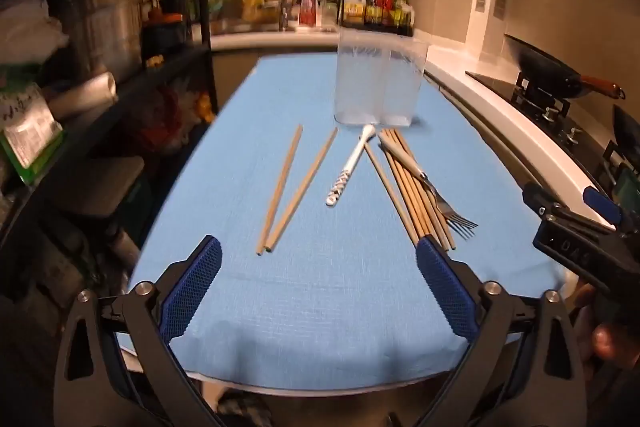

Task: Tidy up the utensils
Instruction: 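Move both tools toward the utensils lying on the blue cloth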

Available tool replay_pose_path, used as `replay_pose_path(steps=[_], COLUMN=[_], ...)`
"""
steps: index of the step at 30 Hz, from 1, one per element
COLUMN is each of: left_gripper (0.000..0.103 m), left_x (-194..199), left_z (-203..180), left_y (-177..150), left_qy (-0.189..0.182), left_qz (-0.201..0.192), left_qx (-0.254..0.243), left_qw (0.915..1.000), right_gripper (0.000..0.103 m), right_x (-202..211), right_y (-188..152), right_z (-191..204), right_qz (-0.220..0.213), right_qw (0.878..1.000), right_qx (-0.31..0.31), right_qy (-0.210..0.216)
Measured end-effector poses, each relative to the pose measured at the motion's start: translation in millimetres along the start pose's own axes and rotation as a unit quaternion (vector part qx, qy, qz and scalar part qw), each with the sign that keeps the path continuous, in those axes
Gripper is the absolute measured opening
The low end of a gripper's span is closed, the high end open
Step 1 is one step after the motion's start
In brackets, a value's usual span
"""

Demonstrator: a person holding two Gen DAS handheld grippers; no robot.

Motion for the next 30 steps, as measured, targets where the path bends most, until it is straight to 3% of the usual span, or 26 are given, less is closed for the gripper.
replay_pose_path(steps=[1, 4, 7, 9, 17, 20, 22, 23, 25, 30], left_gripper=[0.091, 0.091, 0.086, 0.085, 0.084, 0.084, 0.083, 0.081, 0.081, 0.081], left_x=[0, -5, -9, -1, 45, 42, 21, 15, 3, -25], left_z=[-4, -8, -7, -8, -8, -8, -2, -3, -13, -30], left_y=[5, 6, 0, 3, 40, 36, 26, 25, 24, 24], left_qy=[-0.009, 0.016, -0.004, 0.018, 0.041, 0.032, 0.016, 0.004, -0.010, -0.039], left_qz=[-0.018, -0.039, -0.023, -0.028, -0.017, -0.041, -0.001, 0.011, 0.023, 0.029], left_qx=[-0.007, -0.053, -0.036, -0.054, -0.032, -0.047, -0.021, -0.013, -0.038, -0.079], left_qw=[0.9998, 0.9977, 0.9991, 0.9980, 0.9985, 0.9975, 0.9996, 0.9998, 0.9990, 0.9957], right_gripper=[0.098, 0.098, 0.098, 0.098, 0.098, 0.098, 0.097, 0.091, 0.085, 0.085], right_x=[-2, -3, 0, 1, 0, -1, 0, -2, -3, 9], right_y=[1, 1, 5, 8, 18, 19, 21, 21, 19, 28], right_z=[1, 0, -1, 1, 17, 21, 20, 17, 11, -6], right_qz=[0.001, 0.011, 0.011, 0.011, 0.010, 0.004, -0.005, -0.006, 0.009, -0.006], right_qw=[1.000, 1.000, 1.000, 1.000, 0.999, 0.999, 0.999, 1.000, 0.999, 1.000], right_qx=[0.005, -0.005, -0.015, -0.022, -0.023, -0.014, -0.012, -0.013, -0.028, -0.023], right_qy=[-0.006, 0.000, 0.001, 0.010, 0.045, 0.041, 0.036, 0.026, 0.029, -0.006])
Point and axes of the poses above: each gripper's, at about its wrist camera, not at the fingertips, and x roughly against the way its jaws point, z to its left, y to its top, the point moved 9 cm from there along -x, roughly the way its jaws point, and after that the axes turned 10 degrees about -y, right-handed, at the moved point
